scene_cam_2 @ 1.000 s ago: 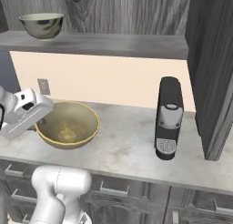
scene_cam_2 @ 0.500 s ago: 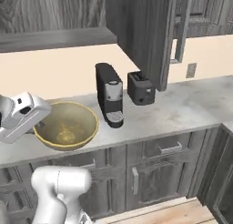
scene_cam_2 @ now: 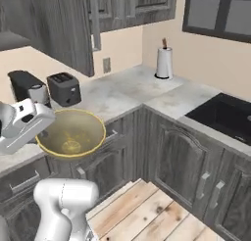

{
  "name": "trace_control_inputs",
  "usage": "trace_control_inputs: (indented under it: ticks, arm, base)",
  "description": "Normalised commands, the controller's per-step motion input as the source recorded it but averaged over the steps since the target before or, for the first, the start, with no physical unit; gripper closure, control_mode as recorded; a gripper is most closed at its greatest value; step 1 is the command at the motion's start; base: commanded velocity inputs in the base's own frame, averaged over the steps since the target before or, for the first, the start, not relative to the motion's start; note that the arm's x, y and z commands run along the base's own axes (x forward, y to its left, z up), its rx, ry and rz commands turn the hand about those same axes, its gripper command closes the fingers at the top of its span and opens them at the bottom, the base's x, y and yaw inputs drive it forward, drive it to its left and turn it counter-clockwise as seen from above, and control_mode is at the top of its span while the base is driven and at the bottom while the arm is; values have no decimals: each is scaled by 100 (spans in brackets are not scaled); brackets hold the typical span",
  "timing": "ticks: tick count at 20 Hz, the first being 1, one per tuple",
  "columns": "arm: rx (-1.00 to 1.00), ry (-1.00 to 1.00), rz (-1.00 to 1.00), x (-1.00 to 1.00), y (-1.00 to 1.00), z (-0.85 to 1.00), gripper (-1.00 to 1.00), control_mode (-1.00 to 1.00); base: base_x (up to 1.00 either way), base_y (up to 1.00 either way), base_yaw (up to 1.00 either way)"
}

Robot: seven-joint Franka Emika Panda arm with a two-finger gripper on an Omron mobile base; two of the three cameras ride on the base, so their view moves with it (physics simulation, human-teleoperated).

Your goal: Pick up the bowls from the cabinet and place each bowl in front of a stool on the dining counter.

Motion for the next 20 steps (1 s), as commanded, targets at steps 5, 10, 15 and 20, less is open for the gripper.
trace_control_inputs:
  ticks: [5, 10, 15, 20]
  arm:
    - [0, 0, 0, 0, 0, 0, 100, 100]
    - [0, 0, 0, 0, 0, 0, 100, 100]
    - [0, 0, 0, 0, 0, 0, 100, 100]
    - [0, 0, 0, 0, 0, 0, 100, 100]
  base:
    - [-22, -86, -67]
    - [-19, -96, -54]
    - [-1, -90, -48]
    - [3, -2, -51]
